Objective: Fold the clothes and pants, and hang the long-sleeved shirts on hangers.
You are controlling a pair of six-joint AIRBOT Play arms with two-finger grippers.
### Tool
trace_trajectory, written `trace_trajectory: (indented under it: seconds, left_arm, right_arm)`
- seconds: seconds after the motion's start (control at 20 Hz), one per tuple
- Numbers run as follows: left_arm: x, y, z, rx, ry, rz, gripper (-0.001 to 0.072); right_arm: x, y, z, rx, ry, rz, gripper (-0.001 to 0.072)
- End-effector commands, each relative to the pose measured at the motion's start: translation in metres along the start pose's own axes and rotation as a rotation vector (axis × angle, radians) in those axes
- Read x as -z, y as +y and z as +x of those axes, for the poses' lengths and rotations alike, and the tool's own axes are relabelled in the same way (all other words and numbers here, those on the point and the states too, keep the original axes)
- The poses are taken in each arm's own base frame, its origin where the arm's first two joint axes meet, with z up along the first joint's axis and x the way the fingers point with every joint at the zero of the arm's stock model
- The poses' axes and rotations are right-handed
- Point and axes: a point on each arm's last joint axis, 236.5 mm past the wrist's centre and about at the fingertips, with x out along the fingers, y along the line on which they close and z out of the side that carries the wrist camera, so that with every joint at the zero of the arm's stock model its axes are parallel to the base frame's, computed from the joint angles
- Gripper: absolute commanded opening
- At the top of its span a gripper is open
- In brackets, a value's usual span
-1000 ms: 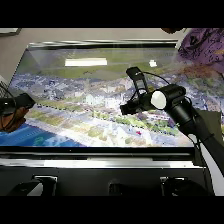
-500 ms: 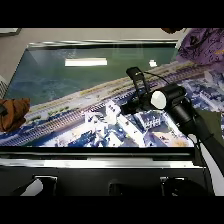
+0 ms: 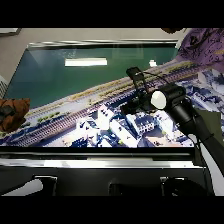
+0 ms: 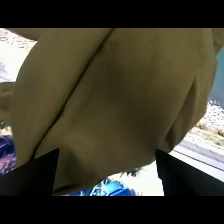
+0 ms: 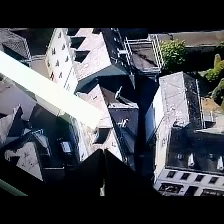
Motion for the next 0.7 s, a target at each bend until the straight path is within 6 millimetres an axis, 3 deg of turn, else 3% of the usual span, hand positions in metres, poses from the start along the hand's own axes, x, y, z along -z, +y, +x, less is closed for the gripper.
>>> trace_trajectory:
  seconds: [0.0,0.1,0.15,0.2,0.25,0.35,0.45,0.55,0.65]
  left_arm:
    - [0.002,-0.004,0.027,0.011,-0.002,0.002,0.072]
    - [0.009,-0.003,0.038,0.005,0.024,0.005,0.072]
    - [0.013,-0.002,0.04,0.001,0.04,0.006,0.0633]
    - [0.018,-0.001,0.038,-0.008,0.064,0.004,0.017]
    - [0.021,-0.003,0.034,0.002,0.078,-0.021,0.0014]
    - [0.019,-0.016,0.022,0.051,0.083,-0.079,0.0012]
    - [0.014,-0.039,-0.003,0.118,0.064,-0.106,0.0011]
    - [0.004,-0.076,-0.041,0.209,0.001,-0.082,0.0011]
    - [-0.003,-0.125,-0.091,0.338,-0.084,-0.033,0.0011]
  right_arm:
    - [0.0,0.003,0.0,-0.011,-0.001,0.005,0.0049]
    - [0.0,0.005,0.0,-0.018,-0.001,0.008,0.0049]
    - [0.0,0.005,0.0,-0.018,0.0,0.009,0.0049]
    - [0.0,0.005,0.0,-0.018,0.0,0.013,0.0049]
    - [0.0,0.005,0.0,-0.018,0.001,0.036,0.0049]
    - [0.0,0.005,0.0,-0.017,0.001,0.087,0.005]
    - [0.0,0.005,0.0,-0.017,0.001,0.09,0.005]
    - [0.001,0.004,0.0,-0.017,0.006,0.09,0.005]
    - [0.006,0.004,-0.001,-0.013,0.027,0.089,0.0061]
